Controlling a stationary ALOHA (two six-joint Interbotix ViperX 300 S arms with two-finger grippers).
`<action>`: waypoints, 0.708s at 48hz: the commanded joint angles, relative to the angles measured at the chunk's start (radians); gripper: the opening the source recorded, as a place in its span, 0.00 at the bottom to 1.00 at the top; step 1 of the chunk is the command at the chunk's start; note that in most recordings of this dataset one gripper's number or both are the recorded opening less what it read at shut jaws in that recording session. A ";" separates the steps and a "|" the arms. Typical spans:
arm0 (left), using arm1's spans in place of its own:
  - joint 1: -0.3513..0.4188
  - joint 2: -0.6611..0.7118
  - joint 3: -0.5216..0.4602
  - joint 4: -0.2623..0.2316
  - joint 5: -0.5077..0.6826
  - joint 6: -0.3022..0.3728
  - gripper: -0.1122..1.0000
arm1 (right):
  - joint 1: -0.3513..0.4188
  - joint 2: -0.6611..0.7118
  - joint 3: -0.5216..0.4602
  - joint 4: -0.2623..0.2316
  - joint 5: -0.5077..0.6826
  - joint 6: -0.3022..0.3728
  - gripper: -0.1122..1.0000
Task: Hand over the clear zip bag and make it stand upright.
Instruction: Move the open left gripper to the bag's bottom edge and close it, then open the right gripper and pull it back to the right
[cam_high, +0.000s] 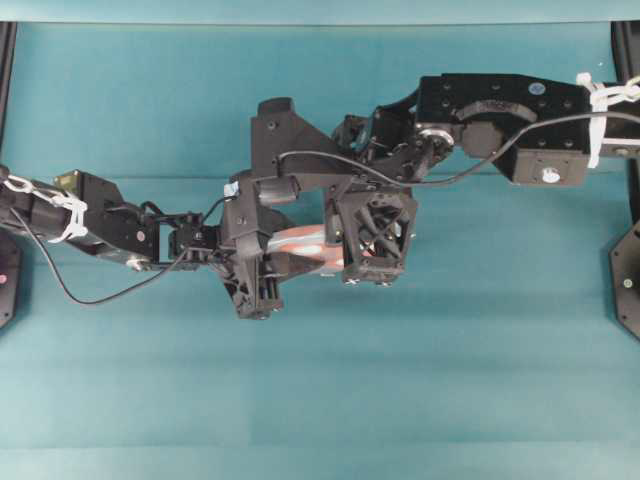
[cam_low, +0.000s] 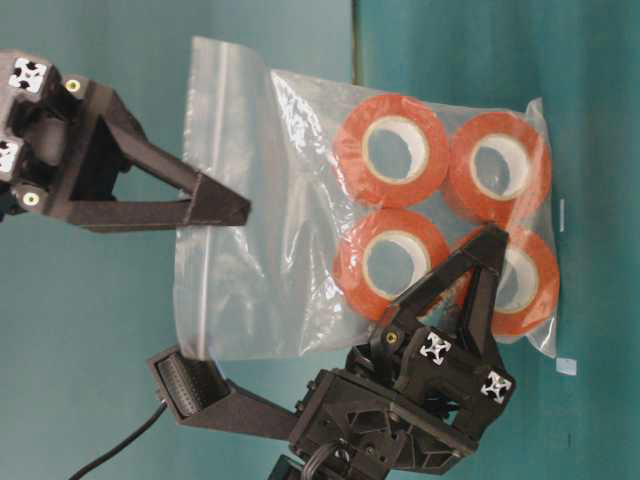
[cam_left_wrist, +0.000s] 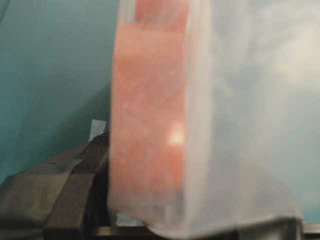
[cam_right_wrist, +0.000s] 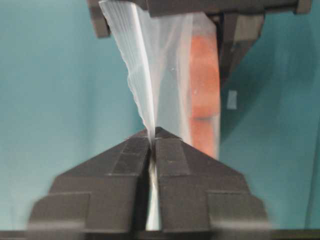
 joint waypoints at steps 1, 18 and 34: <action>-0.003 -0.006 -0.002 0.000 -0.005 0.000 0.32 | 0.005 -0.026 -0.021 0.006 -0.005 0.011 0.43; -0.005 -0.008 0.002 0.000 -0.005 0.000 0.32 | -0.003 -0.087 -0.011 0.000 -0.028 0.011 0.82; -0.005 -0.008 0.005 0.002 -0.005 0.000 0.32 | -0.017 -0.206 0.072 0.000 -0.077 0.015 0.82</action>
